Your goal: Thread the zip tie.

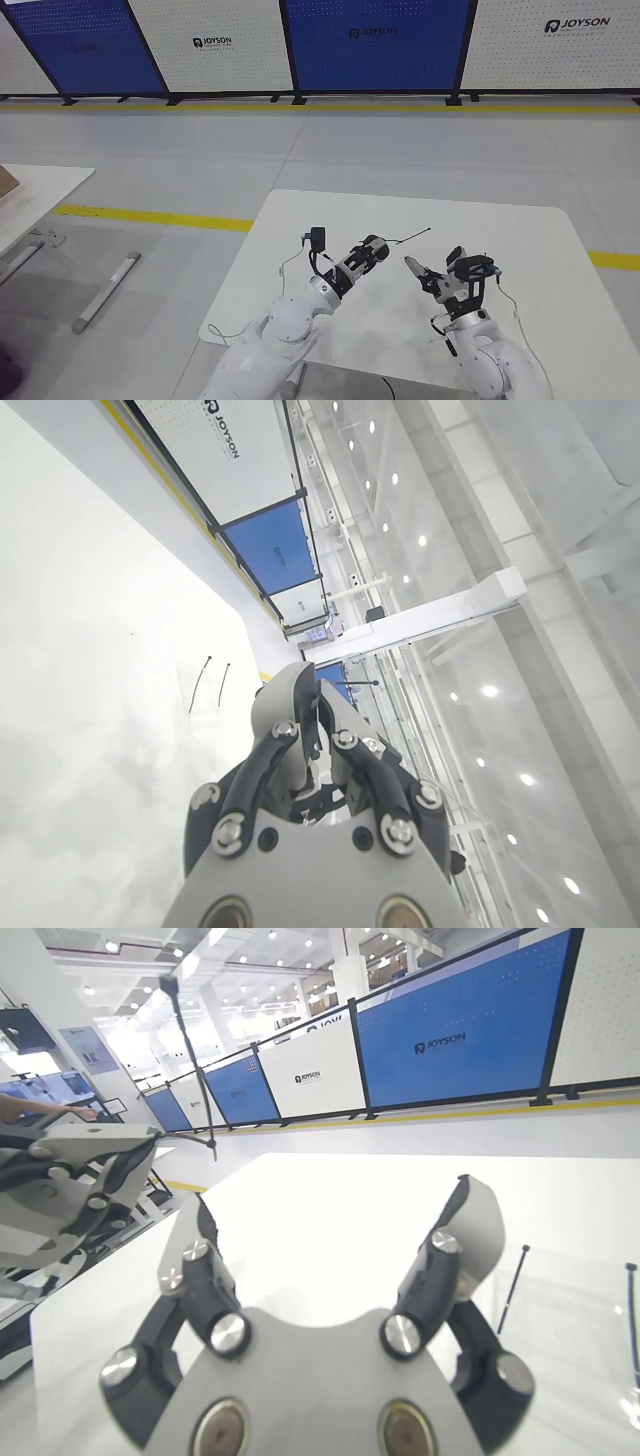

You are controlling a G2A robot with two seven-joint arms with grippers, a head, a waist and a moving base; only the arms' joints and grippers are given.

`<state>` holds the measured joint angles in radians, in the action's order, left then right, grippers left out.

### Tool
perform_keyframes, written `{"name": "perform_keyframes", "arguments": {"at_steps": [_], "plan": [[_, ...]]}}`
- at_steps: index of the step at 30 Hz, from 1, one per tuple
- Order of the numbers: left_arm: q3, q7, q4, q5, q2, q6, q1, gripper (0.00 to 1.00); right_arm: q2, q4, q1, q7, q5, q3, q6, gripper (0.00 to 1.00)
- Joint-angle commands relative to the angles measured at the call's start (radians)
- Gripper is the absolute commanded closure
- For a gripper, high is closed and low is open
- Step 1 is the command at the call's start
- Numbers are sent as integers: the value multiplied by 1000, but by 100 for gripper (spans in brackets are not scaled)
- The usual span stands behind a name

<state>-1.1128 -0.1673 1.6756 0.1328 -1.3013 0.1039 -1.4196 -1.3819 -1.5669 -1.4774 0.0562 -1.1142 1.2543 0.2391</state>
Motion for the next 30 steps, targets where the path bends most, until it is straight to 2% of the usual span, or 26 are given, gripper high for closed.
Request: {"name": "perform_keyframes", "arguments": {"at_steps": [1,3,5,7,14,18,23,24,25,26,30], "plan": [[1,0,-2,22,-1,-8,2,100,1,7,6,-26,11,4,5,0],[0,-11,-5,56,-2,-18,4,100,6,13,19,-58,-26,8,10,0],[-1,-32,-8,72,-1,-29,7,100,12,18,29,-74,-109,4,15,0],[-1,-33,-8,73,-1,-33,8,100,12,22,44,-105,-102,3,16,0],[-1,-33,-8,73,-1,-33,8,100,12,22,44,-105,-102,3,16,0],[4,-23,-11,59,-1,-35,10,100,6,26,45,-127,33,3,17,0],[17,-13,-24,50,-3,-33,19,100,4,30,60,-167,108,-4,14,0],[19,-13,-26,50,-3,-32,21,100,3,32,63,-173,115,-7,11,27],[20,-12,-28,50,-3,-32,22,100,3,34,66,-178,117,-11,7,48],[22,-12,-30,50,-4,-32,24,100,2,36,70,-187,118,-17,2,53],[29,-9,-36,42,-4,-31,31,100,0,43,82,-202,127,-35,-10,59]]}}
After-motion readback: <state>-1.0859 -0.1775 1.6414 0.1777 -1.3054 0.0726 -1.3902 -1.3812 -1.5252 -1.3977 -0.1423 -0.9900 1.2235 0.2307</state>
